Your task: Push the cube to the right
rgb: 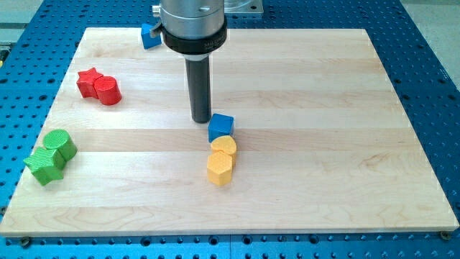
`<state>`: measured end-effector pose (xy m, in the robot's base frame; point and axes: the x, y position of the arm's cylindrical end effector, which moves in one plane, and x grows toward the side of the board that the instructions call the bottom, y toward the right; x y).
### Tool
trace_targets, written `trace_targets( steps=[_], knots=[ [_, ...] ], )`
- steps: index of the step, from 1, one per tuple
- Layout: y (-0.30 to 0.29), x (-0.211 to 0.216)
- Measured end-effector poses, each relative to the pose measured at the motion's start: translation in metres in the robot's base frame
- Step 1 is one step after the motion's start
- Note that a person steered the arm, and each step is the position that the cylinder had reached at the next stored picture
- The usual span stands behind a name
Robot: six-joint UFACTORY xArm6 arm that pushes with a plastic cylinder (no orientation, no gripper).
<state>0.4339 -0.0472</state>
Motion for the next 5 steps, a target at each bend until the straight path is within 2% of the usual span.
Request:
trace_targets(
  steps=[2,5],
  knots=[
    [0.001,0.019],
    [0.032,0.026]
  ],
)
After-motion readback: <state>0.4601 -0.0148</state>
